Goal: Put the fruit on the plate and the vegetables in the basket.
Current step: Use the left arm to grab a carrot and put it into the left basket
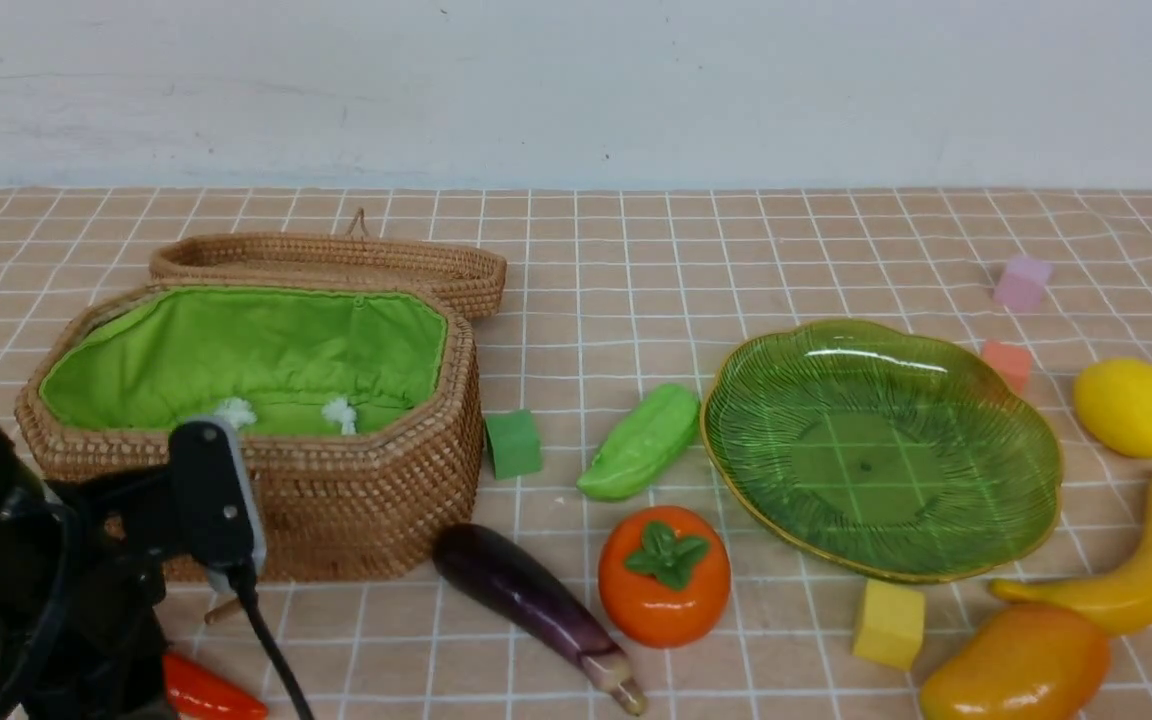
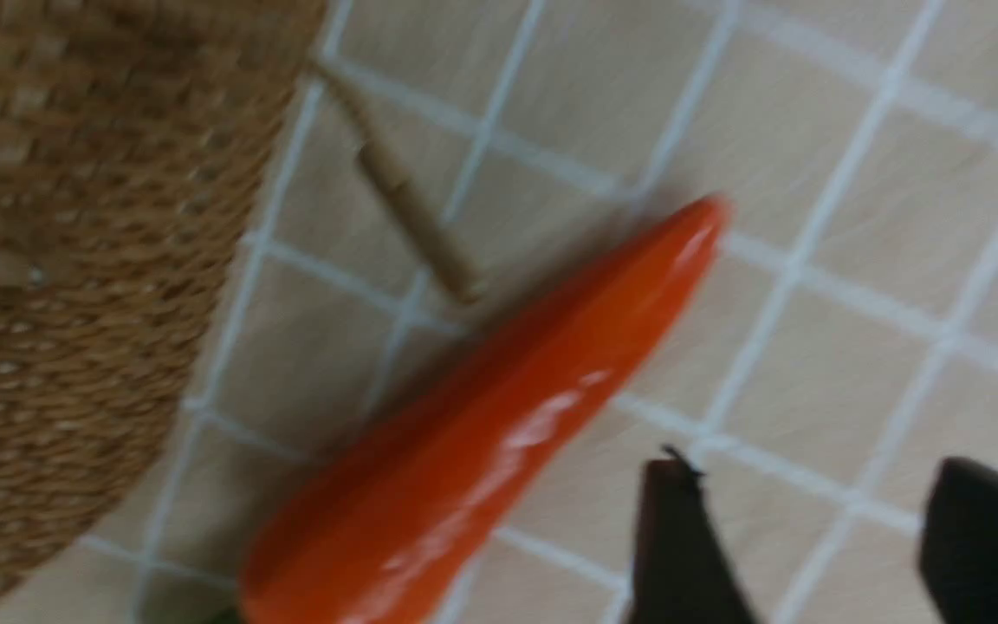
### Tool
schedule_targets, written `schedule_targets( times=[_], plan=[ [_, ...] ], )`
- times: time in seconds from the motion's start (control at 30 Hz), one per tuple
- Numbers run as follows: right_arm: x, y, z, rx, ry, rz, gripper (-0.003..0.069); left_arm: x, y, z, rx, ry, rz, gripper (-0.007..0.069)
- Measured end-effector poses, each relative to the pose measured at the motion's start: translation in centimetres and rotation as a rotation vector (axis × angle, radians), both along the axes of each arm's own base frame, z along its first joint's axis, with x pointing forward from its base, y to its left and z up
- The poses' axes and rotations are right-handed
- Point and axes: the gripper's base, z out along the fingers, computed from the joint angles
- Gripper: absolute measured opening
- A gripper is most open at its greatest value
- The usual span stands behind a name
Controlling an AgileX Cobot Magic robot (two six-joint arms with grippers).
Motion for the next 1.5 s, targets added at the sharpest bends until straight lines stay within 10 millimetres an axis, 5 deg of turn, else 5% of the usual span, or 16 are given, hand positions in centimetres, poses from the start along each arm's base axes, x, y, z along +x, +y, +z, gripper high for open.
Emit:
schedule_targets(
  times=[0.07, 0.3, 0.47, 0.57, 0.63, 0.87, 1.07, 1.17, 1.33, 1.5],
  plan=[
    [0.0, 0.0, 0.0, -0.001, 0.0, 0.001, 0.009, 1.2, 0.3, -1.3, 0.07, -0.024, -0.046, 0.0505],
    [0.0, 0.0, 0.0, 0.0, -0.001, 0.001, 0.0092, 3.8, 0.9, -4.5, 0.216, -0.047, -0.187, 0.0534],
    [0.1, 0.0, 0.1, 0.004, -0.009, -0.004, 0.0097, 4.1, 1.1, -6.3, 0.263, 0.034, -0.268, 0.0479],
    [0.2, 0.0, 0.2, 0.012, -0.022, -0.013, 0.0099, 4.0, 1.0, -6.5, 0.269, 0.067, -0.29, 0.033],
    [0.2, 0.0, 0.3, 0.016, -0.027, -0.015, 0.0099, 3.9, 1.0, -6.4, 0.263, 0.07, -0.282, 0.031],
    [0.5, 0.0, 0.6, 0.039, -0.06, -0.038, 0.0099, 1.4, 1.1, -1.8, 0.198, 0.045, -0.167, 0.0313],
    [0.9, 0.0, 1.2, 0.097, -0.101, -0.077, 0.01, -0.5, 0.7, 10.0, 0.033, -0.478, -0.083, 0.0313],
    [1.0, 0.0, 1.4, 0.115, -0.112, -0.081, 0.01, 0.7, 0.0, 13.0, -0.047, -0.6, -0.056, 0.0313],
    [1.2, -0.1, 1.8, 0.144, -0.152, -0.105, 0.0103, 4.7, -1.2, 12.8, -0.112, -0.586, -0.04, 0.0313],
    [1.3, 0.0, 2.0, 0.163, -0.16, -0.109, 0.0108, 9.8, -2.0, 8.6, -0.086, -0.514, -0.042, 0.0358]
  ],
)
